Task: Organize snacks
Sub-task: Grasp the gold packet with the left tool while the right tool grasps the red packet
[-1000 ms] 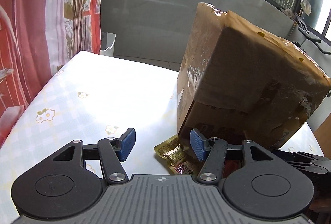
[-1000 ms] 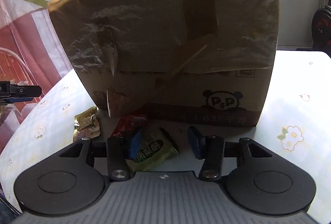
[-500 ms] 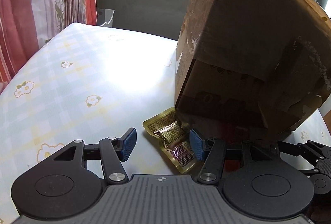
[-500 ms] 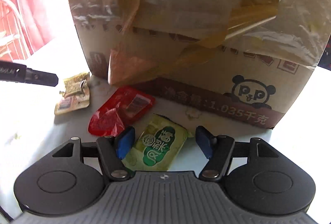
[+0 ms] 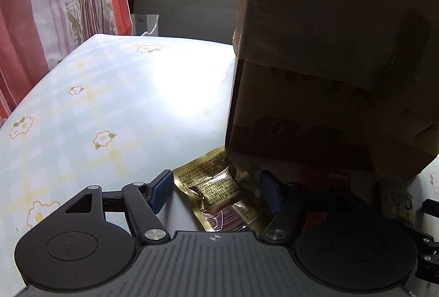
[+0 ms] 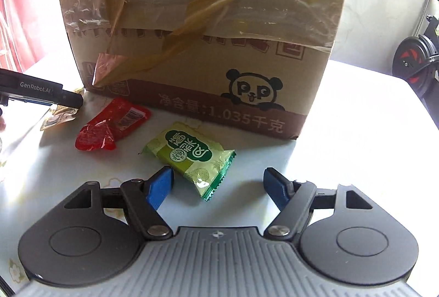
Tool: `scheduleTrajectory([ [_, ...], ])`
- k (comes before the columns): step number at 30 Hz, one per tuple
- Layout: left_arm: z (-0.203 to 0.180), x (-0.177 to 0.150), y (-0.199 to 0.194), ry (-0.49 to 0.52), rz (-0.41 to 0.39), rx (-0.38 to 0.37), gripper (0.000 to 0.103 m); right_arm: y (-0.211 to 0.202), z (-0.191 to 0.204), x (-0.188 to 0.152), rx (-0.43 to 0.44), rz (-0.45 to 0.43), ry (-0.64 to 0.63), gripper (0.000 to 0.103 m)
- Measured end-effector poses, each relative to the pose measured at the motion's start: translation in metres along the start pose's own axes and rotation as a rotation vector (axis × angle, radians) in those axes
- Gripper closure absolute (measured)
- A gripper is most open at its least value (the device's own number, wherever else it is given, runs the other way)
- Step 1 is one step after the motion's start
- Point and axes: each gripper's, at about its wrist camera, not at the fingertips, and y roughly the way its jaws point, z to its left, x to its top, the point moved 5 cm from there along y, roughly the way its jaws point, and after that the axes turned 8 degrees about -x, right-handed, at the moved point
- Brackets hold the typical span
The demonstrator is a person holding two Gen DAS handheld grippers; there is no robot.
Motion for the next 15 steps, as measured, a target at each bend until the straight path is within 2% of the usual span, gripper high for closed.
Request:
scheduleTrajectory([
  [2, 0.0, -0.002, -0.002, 0.001, 0.008, 0.009, 0.034, -0.002, 0.0, 0.003, -0.002, 0.006, 0.019, 0.029],
  [4, 0.0, -0.005, -0.006, 0.037, 0.006, 0.03, 0.052, -0.012, 0.001, 0.009, 0.021, -0.023, 0.041, 0.029],
  [6, 0.002, -0.008, -0.011, 0.063, 0.006, 0.018, 0.058, -0.022, 0.004, 0.016, 0.046, -0.054, 0.051, 0.029],
  [9, 0.009, -0.014, -0.02, 0.083, 0.008, -0.021, 0.06, -0.033, 0.012, 0.026, 0.125, -0.084, 0.075, 0.029],
  [12, 0.024, -0.022, -0.029, 0.077, 0.011, -0.051, 0.062, -0.028, 0.029, 0.033, 0.213, -0.056, 0.101, 0.029],
  [15, 0.036, -0.028, -0.036, 0.085, 0.006, -0.08, 0.062, -0.017, 0.052, 0.037, 0.259, -0.018, 0.099, 0.029],
])
